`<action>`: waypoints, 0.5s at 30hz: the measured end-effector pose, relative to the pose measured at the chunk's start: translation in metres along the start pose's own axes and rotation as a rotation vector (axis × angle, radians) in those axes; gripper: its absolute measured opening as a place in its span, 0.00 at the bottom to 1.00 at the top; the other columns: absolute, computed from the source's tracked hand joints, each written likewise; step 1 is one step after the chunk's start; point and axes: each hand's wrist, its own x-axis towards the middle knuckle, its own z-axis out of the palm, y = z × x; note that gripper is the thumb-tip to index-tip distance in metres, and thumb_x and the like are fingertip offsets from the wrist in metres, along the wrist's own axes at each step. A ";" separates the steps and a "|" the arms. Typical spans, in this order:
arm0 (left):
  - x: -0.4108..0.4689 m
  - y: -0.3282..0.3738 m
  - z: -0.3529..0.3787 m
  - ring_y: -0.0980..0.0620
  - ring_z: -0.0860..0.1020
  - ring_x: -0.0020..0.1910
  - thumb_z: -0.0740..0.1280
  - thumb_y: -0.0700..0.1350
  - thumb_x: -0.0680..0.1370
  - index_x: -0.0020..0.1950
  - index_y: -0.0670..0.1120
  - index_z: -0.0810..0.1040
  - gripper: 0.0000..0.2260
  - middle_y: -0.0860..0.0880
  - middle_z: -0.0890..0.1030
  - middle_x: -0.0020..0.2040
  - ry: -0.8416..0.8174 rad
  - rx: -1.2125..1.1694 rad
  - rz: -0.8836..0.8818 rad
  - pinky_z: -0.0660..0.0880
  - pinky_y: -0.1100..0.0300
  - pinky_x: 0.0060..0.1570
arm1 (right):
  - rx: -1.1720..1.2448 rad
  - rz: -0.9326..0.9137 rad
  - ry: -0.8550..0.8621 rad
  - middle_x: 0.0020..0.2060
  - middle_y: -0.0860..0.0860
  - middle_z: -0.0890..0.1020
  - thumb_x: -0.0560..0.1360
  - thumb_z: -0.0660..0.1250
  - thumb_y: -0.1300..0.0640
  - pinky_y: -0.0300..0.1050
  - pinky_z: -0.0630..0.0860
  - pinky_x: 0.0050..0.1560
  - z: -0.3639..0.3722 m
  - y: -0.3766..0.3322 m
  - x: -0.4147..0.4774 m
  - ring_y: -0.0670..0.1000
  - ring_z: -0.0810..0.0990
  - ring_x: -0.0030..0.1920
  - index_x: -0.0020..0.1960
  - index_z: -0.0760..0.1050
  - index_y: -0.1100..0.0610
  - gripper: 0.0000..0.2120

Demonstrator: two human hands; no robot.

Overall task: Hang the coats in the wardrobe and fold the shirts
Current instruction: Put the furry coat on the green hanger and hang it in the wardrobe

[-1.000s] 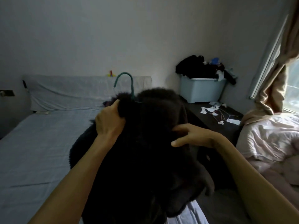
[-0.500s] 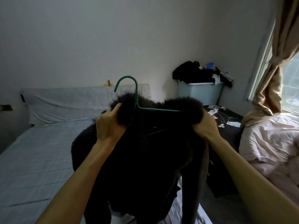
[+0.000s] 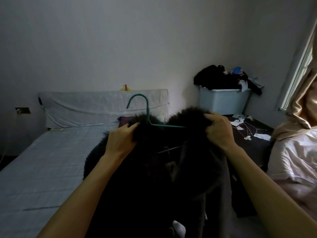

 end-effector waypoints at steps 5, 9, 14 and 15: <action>0.009 0.026 0.026 0.40 0.79 0.27 0.59 0.52 0.66 0.54 0.52 0.78 0.19 0.43 0.81 0.35 -0.085 -0.058 0.027 0.73 0.56 0.24 | 0.012 -0.136 0.058 0.46 0.51 0.84 0.69 0.71 0.57 0.45 0.76 0.41 0.019 -0.059 0.007 0.55 0.81 0.42 0.52 0.83 0.52 0.12; 0.024 0.009 0.017 0.36 0.79 0.28 0.64 0.42 0.66 0.54 0.44 0.81 0.17 0.37 0.81 0.35 0.082 -0.093 -0.120 0.74 0.52 0.25 | 0.384 -0.077 -0.378 0.59 0.43 0.78 0.78 0.61 0.45 0.41 0.72 0.62 0.007 -0.082 0.013 0.42 0.76 0.58 0.64 0.76 0.50 0.17; 0.033 0.005 0.008 0.34 0.78 0.27 0.57 0.41 0.67 0.56 0.46 0.78 0.19 0.33 0.79 0.33 0.151 -0.107 -0.151 0.75 0.48 0.26 | 0.476 -0.065 -0.164 0.61 0.51 0.74 0.74 0.60 0.70 0.43 0.70 0.65 0.020 -0.057 0.007 0.45 0.72 0.61 0.71 0.61 0.54 0.28; 0.034 0.006 0.007 0.34 0.77 0.27 0.56 0.44 0.68 0.56 0.49 0.75 0.19 0.34 0.79 0.32 0.156 -0.102 -0.135 0.74 0.49 0.26 | 0.386 -0.089 -0.123 0.60 0.53 0.73 0.71 0.62 0.71 0.46 0.70 0.64 0.025 -0.052 0.008 0.48 0.72 0.60 0.71 0.59 0.52 0.32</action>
